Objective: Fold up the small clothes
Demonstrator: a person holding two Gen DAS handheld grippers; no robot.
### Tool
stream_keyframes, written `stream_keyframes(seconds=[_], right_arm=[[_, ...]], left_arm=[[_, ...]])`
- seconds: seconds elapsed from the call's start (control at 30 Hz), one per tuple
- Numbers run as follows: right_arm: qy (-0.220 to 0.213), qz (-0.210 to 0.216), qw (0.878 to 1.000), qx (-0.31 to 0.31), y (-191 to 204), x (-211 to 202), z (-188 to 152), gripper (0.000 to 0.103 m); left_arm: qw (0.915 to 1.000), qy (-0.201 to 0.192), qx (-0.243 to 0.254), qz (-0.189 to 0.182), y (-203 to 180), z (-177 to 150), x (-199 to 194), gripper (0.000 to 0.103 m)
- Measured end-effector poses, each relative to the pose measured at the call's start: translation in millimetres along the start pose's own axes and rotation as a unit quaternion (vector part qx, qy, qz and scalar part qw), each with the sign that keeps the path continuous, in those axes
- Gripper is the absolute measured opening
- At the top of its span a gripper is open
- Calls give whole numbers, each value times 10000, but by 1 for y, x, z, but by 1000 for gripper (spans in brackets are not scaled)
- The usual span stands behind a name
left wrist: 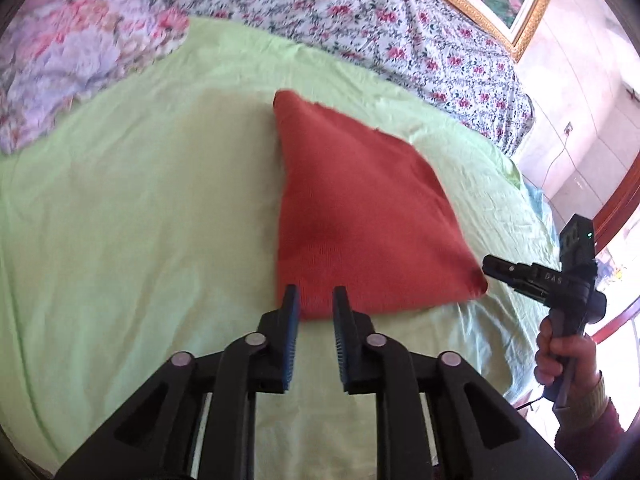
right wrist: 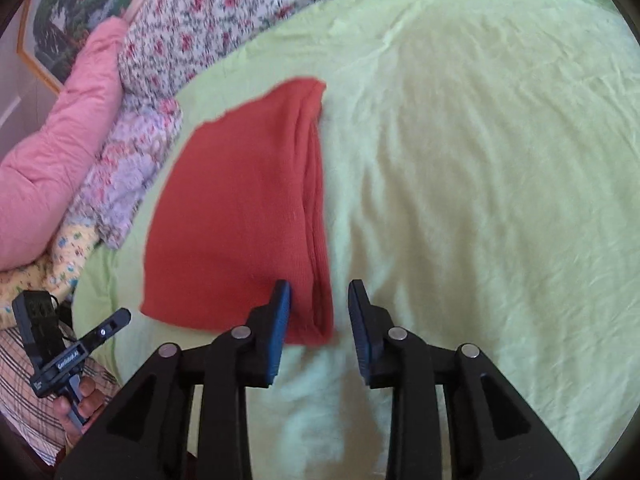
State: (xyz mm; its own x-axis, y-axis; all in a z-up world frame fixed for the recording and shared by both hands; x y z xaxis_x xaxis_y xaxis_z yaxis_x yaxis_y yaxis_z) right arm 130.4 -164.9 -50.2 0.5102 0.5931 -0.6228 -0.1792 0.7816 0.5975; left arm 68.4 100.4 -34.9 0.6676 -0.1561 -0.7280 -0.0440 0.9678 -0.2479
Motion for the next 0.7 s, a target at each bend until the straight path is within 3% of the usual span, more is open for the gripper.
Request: stream_keyframes(seconds=[0.2,0.43,0.7], right_arm=[[-275,392,9986,-241,30,9,51,31],[-138,528,9981,-277,37,60,109,31],[152,336,9987,-357,23,107,129,31]], left_arm=[[9998,-68,59,-198,-10,55,35,20],[9993,310,-16,-184,-10,123,109,37],[9967,613,-74,517,10,167,187,39]])
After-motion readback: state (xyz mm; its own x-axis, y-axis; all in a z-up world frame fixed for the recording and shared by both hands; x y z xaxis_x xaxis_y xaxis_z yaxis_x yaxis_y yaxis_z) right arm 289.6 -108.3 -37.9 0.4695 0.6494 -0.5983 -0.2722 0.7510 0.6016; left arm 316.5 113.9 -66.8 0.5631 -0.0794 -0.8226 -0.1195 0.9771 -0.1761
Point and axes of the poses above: each gripper's, at about its wrist camera, not at the fingertips, and x roughly the way its jaws point, y to its left, z to its top, the point moved 7 cm from there along x, roughly the way its jaws point, and after that the axes turned 7 degrees about z, right-handed, at the moved point
